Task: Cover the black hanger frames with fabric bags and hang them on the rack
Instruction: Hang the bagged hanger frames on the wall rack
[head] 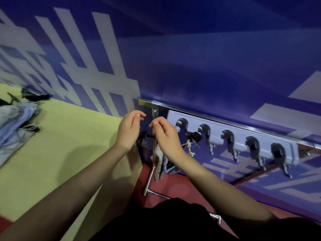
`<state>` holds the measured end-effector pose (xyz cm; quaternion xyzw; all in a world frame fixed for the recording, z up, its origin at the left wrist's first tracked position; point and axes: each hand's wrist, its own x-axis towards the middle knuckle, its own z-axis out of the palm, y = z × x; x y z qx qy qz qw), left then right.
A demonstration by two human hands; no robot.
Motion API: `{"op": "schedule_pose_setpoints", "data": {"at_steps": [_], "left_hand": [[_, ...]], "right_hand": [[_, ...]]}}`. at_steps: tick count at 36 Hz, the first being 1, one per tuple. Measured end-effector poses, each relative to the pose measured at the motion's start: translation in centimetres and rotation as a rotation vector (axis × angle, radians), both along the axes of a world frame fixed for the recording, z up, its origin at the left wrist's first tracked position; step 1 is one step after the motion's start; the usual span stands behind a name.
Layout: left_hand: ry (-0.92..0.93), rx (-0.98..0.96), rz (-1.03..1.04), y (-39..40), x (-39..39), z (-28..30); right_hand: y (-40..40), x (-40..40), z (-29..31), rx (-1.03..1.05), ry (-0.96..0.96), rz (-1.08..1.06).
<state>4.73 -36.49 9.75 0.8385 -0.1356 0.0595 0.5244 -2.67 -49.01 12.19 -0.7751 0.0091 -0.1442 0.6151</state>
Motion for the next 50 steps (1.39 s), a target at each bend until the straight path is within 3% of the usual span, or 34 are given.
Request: {"op": "schedule_pose_setpoints", "data": {"at_steps": [9, 19, 25, 36, 50], "left_hand": [[0.188, -0.066, 0.352, 13.0, 0.8, 0.6], [0.367, -0.052, 0.659, 33.8, 1.6, 1.2], [0.492, -0.015, 0.679, 45.7, 4.8, 0.7], [0.606, 0.199, 0.705, 60.5, 13.8, -0.9], [0.725, 0.191, 0.502, 64.8, 22.2, -8.4]], "right_hand": [[10.4, 6.6, 0.0, 0.122, 0.220, 0.231], [27.9, 14.9, 1.1, -0.061, 0.334, 0.547], [38.5, 19.2, -1.4, -0.164, 0.477, 0.615], [52.9, 26.6, -4.5, 0.117, 0.838, 0.387], [59.1, 34.7, -9.4, 0.228, 0.987, 0.129]]}}
